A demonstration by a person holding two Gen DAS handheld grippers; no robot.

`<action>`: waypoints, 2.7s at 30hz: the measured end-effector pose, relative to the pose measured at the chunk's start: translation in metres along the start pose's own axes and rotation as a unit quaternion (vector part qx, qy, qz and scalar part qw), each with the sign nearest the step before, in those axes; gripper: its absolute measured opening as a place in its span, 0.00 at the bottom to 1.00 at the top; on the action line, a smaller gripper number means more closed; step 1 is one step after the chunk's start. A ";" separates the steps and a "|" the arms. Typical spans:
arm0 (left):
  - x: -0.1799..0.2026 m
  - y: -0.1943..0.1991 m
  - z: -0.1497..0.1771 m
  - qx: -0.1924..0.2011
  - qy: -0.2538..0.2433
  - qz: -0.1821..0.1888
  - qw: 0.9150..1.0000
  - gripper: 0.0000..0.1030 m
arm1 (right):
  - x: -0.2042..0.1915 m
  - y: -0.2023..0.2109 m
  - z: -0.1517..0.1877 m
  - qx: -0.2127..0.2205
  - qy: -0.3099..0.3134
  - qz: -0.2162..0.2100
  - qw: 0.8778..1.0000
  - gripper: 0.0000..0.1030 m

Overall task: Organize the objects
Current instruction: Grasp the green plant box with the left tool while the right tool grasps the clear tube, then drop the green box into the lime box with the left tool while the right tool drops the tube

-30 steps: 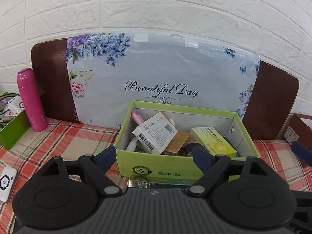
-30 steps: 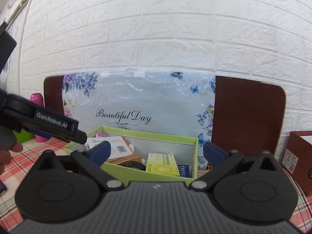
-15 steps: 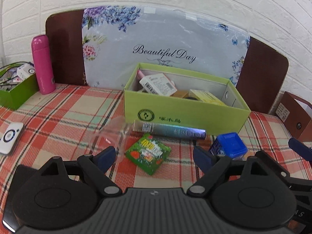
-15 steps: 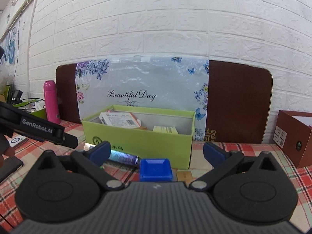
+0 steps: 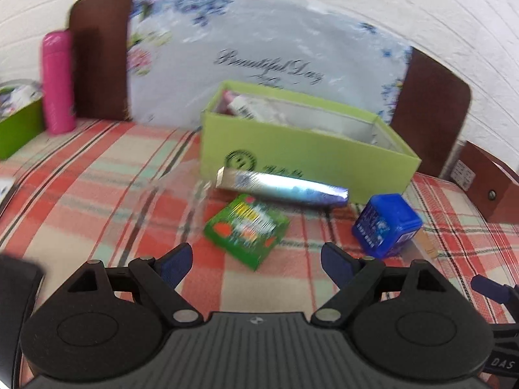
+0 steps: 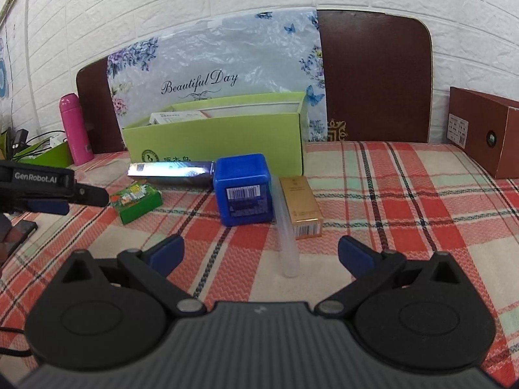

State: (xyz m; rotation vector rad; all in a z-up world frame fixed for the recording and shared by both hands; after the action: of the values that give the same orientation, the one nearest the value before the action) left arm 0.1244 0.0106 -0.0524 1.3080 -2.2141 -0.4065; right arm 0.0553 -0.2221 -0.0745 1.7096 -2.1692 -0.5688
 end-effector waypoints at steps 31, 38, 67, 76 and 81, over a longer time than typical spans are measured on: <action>0.033 -0.018 0.041 -0.095 -0.036 0.022 0.995 0.67 | 0.009 -0.022 0.005 -0.069 0.027 -0.006 0.997 0.11; 0.054 -0.002 0.060 -0.103 -0.053 0.021 0.993 0.69 | 0.019 0.013 0.024 -0.101 0.045 -0.035 0.993 0.12; 0.056 0.000 0.033 -0.079 -0.047 0.057 0.994 0.64 | 0.020 0.009 0.003 -0.065 0.001 -0.047 0.997 0.11; 0.071 0.007 -0.038 -0.005 -0.064 0.080 0.995 0.64 | 0.023 0.010 -0.058 -0.003 -0.016 -0.064 0.998 0.11; 0.080 -0.005 -0.084 0.032 -0.078 0.080 0.993 0.64 | 0.013 -0.007 -0.097 0.034 -0.006 -0.062 0.998 0.11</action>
State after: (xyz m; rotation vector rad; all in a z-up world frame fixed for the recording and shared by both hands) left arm 0.1454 -0.0603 0.0362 1.1552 -2.4591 -0.3923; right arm 0.1047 -0.2466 0.0066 1.8908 -2.1233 -0.5435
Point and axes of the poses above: each gripper's, at about its wrist camera, not at the fingertips, and y roughly against the way its jaws point, x to its right, z to its underside, the point moved 4 cm from there along -y, roughly the way its jaws point, and after that the axes turned 14 degrees about z, right-handed, at the moved point
